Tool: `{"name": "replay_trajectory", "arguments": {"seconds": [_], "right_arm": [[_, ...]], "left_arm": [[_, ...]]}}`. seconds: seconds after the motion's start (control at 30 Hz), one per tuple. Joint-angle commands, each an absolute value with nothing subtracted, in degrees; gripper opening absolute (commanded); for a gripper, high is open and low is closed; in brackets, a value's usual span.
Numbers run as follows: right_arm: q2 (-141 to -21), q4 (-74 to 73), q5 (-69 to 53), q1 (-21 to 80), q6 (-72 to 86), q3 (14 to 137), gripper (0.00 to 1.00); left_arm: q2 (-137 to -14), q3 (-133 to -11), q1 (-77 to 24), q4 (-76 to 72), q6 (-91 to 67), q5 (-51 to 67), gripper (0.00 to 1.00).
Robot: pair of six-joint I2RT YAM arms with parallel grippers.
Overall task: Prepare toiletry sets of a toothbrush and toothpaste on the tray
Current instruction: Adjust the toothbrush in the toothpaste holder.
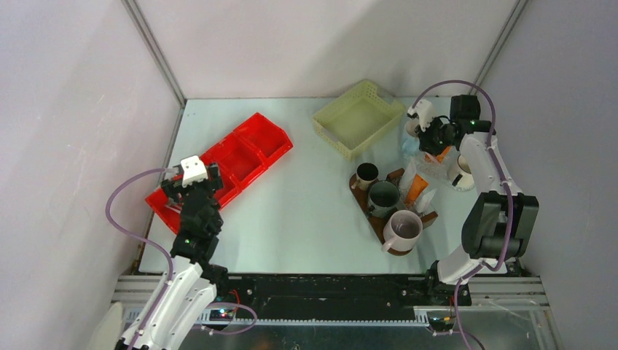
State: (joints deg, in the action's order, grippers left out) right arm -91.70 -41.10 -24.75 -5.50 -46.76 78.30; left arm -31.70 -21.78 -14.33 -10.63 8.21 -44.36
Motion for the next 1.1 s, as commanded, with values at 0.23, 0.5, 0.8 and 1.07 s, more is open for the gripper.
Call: {"name": "replay_trajectory", "arguments": {"seconds": [0.23,0.5,0.8,1.07], "right_arm": [[-88.7,-41.2,-30.2,-5.9,-50.9,76.4,0.00],[-87.6,-39.9,-32.7,-6.5,-53.2,74.8,0.00],[-87.5,-37.9,-35.2,-7.6,-54.8,74.0,0.00],[-87.4,-36.8,-37.0,-8.5,-56.6,73.3,0.00]], "left_arm": [[-30.9,-21.9,-14.0,-12.2,9.6,-43.5,0.98],[-30.7,-21.9,-14.0,-12.2,9.8,-43.4,0.98],[-30.3,-21.8,-14.0,-12.2,10.1,-43.4,0.98],[-30.1,-21.7,-14.0,-12.1,10.2,-43.4,0.98]]}}
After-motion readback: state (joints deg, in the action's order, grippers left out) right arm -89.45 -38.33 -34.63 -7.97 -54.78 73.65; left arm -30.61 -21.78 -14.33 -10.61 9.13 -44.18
